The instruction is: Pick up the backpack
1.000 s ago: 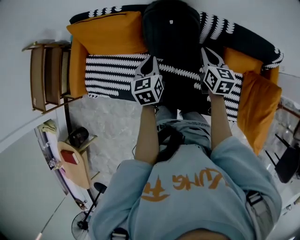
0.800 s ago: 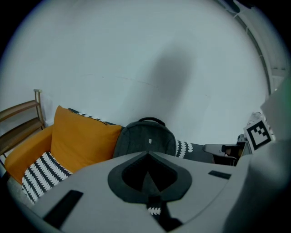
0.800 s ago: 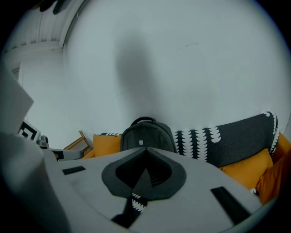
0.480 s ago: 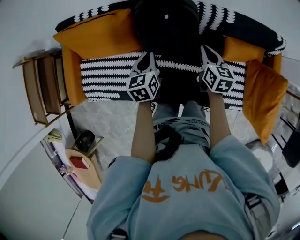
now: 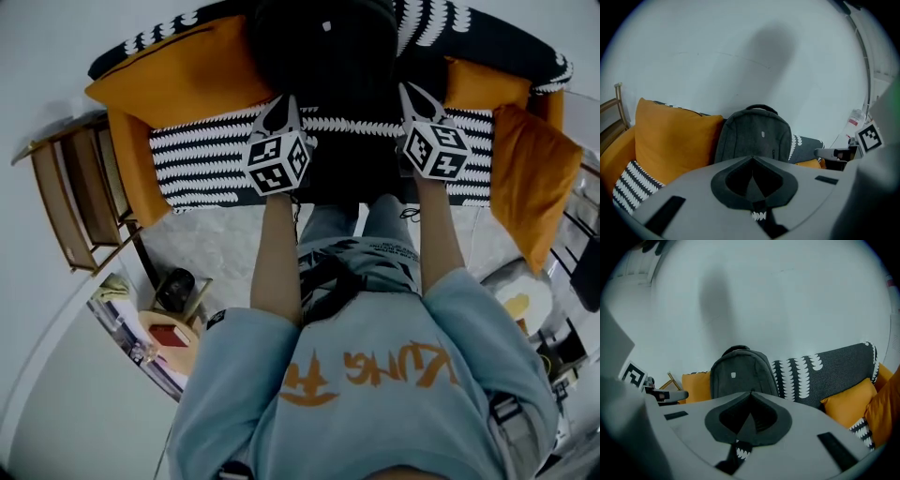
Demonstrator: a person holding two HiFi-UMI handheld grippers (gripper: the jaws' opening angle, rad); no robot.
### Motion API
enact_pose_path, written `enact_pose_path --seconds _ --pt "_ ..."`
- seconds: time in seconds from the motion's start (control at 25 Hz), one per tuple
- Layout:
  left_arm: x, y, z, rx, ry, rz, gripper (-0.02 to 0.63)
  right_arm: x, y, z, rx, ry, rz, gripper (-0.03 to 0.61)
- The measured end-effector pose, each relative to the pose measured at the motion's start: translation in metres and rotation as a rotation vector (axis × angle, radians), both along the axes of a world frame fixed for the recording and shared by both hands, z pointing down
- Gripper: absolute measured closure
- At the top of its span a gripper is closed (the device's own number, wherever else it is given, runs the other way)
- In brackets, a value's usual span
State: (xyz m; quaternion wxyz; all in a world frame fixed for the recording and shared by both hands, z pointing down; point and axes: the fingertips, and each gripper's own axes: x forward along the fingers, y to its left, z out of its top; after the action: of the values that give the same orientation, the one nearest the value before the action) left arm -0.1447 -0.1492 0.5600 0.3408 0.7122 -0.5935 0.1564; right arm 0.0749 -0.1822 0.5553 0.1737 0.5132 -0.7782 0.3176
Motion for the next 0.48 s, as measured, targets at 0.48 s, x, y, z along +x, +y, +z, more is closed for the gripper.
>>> enact_pose_path --seconds 0.48 --pt "-0.016 -0.029 0.035 -0.047 -0.024 0.009 0.592 0.005 -0.028 0.028 -0.041 0.057 -0.012 0.58"
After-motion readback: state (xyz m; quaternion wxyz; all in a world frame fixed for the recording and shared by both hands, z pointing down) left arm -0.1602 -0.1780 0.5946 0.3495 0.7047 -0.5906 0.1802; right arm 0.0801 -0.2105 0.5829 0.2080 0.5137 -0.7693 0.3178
